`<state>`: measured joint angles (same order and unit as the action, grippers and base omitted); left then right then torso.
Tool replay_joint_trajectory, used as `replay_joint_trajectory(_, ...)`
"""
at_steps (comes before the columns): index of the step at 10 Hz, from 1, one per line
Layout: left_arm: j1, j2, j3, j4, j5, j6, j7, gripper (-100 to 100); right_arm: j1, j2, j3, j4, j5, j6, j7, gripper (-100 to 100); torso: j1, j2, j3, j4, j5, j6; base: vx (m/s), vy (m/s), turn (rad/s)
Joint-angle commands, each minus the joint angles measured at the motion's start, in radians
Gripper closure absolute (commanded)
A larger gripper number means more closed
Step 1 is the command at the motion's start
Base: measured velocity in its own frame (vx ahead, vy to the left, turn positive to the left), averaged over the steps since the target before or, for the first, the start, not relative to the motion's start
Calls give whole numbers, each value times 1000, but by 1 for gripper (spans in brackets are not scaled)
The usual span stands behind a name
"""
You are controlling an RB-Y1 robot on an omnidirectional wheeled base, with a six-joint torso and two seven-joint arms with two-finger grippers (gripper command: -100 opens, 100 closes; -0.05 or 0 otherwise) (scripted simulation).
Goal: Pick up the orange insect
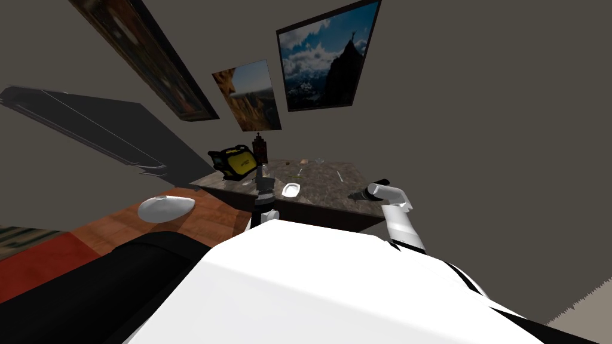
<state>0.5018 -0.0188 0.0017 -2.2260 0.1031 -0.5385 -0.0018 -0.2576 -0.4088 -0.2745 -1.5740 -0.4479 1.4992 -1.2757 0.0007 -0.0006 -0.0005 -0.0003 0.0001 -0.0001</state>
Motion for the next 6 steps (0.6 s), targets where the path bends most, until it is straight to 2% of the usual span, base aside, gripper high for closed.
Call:
replay_joint_trajectory(1, 0, 0, 0, 0, 0, 0, 0, 0, -9, -11, -3, 9, -7, 32, -23, -100, 0, 0, 0, 0, 0, 0, 14, 14, -8)
replay_joint_trajectory(2, 0, 0, 0, 0, 0, 0, 0, 0, -4, -6, -1, 2, -3, 20, -15, -100, 0, 0, 0, 0, 0, 0, 6, 6, -2)
replay_joint_trajectory(3, 0, 0, 0, 0, 0, 0, 0, 0, -4, -6, -1, 2, -4, 24, -18, 0, 0, 0, 0, 0, 0, 0, 0, 0, 0)
replay_joint_trajectory(4, 0, 0, 0, 0, 0, 0, 0, 0, -1, 3, -2, 27, 2, -4, -3, -100, -1, 1, 0, 0, 0, 0, 25, 9, -18)
replay_joint_trajectory(6, 0, 0, 0, 0, 0, 0, 0, 0, 4, 15, -2, 58, 10, -39, 16, -100, 0, -1, -1, 0, 0, 0, 38, 12, -13)
